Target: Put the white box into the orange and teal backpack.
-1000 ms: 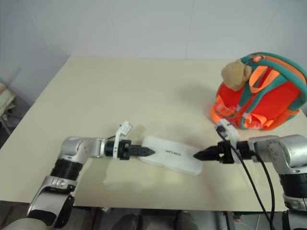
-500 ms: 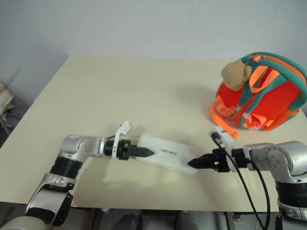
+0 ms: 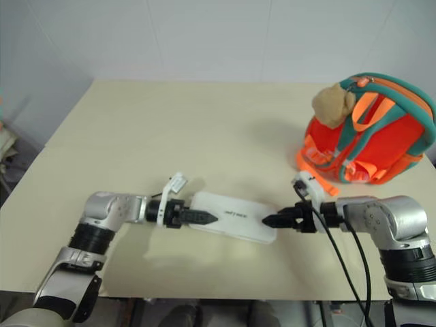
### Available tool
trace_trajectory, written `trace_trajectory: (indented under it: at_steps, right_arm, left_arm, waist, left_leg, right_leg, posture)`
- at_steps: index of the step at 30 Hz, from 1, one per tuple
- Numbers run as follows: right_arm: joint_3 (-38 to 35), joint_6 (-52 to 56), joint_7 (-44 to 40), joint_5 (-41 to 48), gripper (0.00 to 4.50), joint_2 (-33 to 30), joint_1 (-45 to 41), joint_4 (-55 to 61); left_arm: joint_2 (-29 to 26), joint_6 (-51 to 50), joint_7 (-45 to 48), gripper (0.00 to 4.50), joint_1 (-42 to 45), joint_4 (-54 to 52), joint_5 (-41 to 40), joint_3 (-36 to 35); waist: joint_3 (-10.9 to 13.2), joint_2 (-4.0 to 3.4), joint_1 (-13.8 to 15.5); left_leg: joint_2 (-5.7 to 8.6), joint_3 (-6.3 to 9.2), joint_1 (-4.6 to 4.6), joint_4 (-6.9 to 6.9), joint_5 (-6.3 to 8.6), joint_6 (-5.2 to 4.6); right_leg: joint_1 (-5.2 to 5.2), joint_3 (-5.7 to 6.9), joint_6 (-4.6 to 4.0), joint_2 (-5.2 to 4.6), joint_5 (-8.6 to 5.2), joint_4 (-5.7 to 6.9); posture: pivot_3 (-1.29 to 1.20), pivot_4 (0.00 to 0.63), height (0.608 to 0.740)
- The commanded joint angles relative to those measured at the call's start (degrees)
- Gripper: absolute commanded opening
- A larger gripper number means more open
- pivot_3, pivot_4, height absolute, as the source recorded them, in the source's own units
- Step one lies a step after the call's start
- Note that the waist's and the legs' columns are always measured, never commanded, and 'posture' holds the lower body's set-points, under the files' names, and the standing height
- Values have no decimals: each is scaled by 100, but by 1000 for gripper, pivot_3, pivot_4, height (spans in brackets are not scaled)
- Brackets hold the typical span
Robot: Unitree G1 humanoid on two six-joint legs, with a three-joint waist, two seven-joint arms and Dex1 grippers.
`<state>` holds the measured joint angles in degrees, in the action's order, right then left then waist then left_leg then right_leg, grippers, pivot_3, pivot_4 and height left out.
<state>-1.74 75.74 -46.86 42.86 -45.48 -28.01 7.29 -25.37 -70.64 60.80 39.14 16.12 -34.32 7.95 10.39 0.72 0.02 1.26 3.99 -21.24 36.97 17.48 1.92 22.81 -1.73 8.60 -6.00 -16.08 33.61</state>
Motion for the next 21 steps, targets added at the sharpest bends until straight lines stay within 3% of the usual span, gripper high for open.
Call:
trace_trajectory:
  at_steps: [1, 6, 9, 18, 21]
  right_arm:
    - [41, -201, -97, -2, 4500, 81, -104, 5]
    - [109, -330, -90, -9, 4500, 156, -116, -8]
    - [115, -398, -79, -12, 4500, 175, -96, -9]
    - [-8, -625, -237, -23, 4500, -27, 105, 65]
    - [-127, -750, -380, 32, 4500, -157, 250, 180]
  left_arm:
    - [-39, -411, 19, 4461, -261, 24, -29, 357]
    - [-76, -562, 49, 4461, -279, -51, -121, 360]
    - [-178, -679, 139, 3910, -304, -152, -216, 373]
    - [-549, -841, 303, 1368, -332, -249, -371, 331]
    - [-647, -926, 299, 1290, -368, -333, -472, 225]
  waist:
    - [0, 0, -6]
    - [0, 0, -12]
    - [0, 0, -14]
    - [1, 1, -15]
    - [1, 1, -16]
  left_leg:
    - [0, 0, 0, 0, 1, 2]
    - [-2, 4, -2, 0, 7, 9]
    - [-3, 4, -4, 0, 12, 10]
    - [-7, -3, -44, 6, 13, 10]
    - [-6, -6, -43, 13, 12, 10]
  right_leg:
    - [0, 0, 1, 0, -1, -1]
    - [6, -8, 4, 0, -5, 2]
    - [7, -10, 5, 0, -6, 2]
    - [68, -22, 5, 4, -6, 26]
    - [68, -22, 4, 4, -6, 24]
  posture:
    - [0, 150, 740]
    - [0, 150, 740]
    - [0, 150, 740]
    - [0, 150, 740]
    - [0, 150, 740]
